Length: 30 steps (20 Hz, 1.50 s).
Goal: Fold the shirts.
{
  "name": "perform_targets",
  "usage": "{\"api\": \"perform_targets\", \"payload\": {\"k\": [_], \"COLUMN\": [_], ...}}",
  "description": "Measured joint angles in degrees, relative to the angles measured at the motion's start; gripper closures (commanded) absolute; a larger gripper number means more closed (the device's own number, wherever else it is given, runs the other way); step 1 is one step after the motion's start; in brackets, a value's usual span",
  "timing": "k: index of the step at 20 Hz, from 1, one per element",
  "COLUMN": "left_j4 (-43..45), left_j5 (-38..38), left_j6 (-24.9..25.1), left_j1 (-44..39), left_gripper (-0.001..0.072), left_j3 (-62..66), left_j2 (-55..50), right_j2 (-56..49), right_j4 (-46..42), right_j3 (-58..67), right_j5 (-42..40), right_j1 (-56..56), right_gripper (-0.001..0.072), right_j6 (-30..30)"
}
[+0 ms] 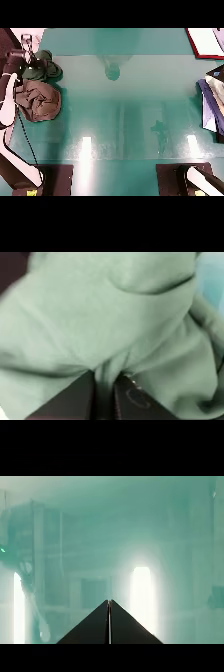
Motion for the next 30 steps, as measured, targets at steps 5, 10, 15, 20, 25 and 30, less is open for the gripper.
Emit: {"api": "perform_targets", "payload": {"k": [5, 10, 15, 20, 25, 30], "left_j4": [-15.45, -47.76, -56.98, -58.47, -56.26, -56.5], "left_j5": [-2.27, -11.06, -19.47, -20.15, -26.12, -27.93], "left_j6": [16.9, 36.59, 39.85, 36.59, 28.09, 26.38], "left_j1": [-6.97, -13.68, -19.8, -23.19, -17.62, -12.37], "left_gripper": [0.0679, 0.0678, 0.0677, 0.0092, 0.0092, 0.0091], "left_j3": [9.31, 10.05, 1.38, -11.19, -15.23, -27.58], "left_j2": [10.34, 22.58, 26.18, 22.03, 19.82, 21.81], "right_j2": [2.84, 5.29, 5.88, 5.99, 5.75, 3.74], "right_j4": [0.35, 0.46, 0.5, 0.48, 0.35, 0.37], "right_j3": [0.0, 0.7, 4.96, 9.05, 10.16, 10.36], "right_j5": [-9.29, -14.53, -13.46, -10.86, -8.98, -6.43], "right_j1": [0.0, 0.0, 0.0, 0.0, 0.0, 0.0], "right_gripper": [0.0697, 0.0697, 0.0697, 0.0697, 0.0697, 0.0697], "right_j6": [0.0, 0.0, 0.0, 0.0, 0.0, 0.0]}}
